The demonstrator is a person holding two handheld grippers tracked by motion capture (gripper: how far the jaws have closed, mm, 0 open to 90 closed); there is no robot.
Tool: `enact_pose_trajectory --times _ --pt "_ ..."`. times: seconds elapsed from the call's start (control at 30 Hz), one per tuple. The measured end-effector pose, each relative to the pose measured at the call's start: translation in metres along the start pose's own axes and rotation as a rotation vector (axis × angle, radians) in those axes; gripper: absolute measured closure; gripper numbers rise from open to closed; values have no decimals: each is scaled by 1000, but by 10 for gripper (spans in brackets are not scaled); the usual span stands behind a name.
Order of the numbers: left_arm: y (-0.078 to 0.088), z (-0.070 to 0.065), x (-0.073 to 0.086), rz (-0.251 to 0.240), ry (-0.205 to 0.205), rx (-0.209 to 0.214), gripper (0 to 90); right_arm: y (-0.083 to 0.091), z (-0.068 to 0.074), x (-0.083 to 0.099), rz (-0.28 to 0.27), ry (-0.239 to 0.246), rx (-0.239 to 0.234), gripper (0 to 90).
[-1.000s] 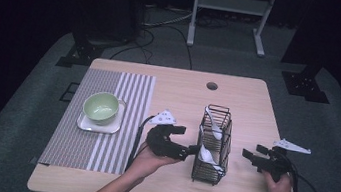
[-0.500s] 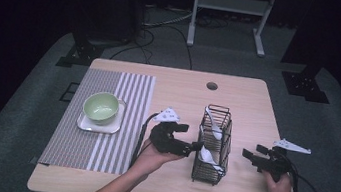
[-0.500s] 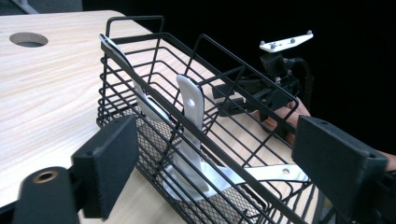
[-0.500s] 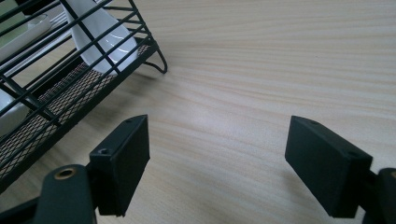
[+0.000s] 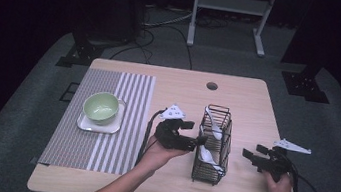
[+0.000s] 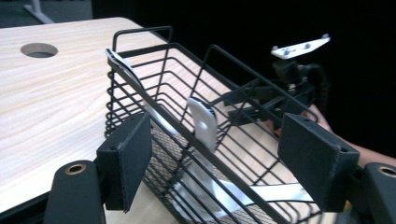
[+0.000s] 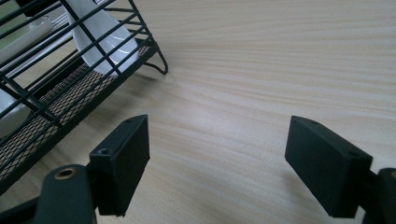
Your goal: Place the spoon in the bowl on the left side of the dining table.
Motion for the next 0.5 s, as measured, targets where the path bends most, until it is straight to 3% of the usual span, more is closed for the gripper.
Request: enact_pose_trajectory --times 0.17,0.27,0.5 --pt "-4 2 -1 1 -4 -6 328 0 0 0 -1 -3 -2 208" --pt "-7 2 -2 -1 19 5 356 0 0 0 -1 -3 -3 208" --pt "-10 2 -3 -2 1 -15 469 1 0 0 -3 -3 -4 208"
Point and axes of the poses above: each handheld gripper's, and its own axes: y roughly backward along the jaws, x roughly out of its underside, z roughly to its left, the point moved 6 cm from there along -y, roughly forward along the jaws
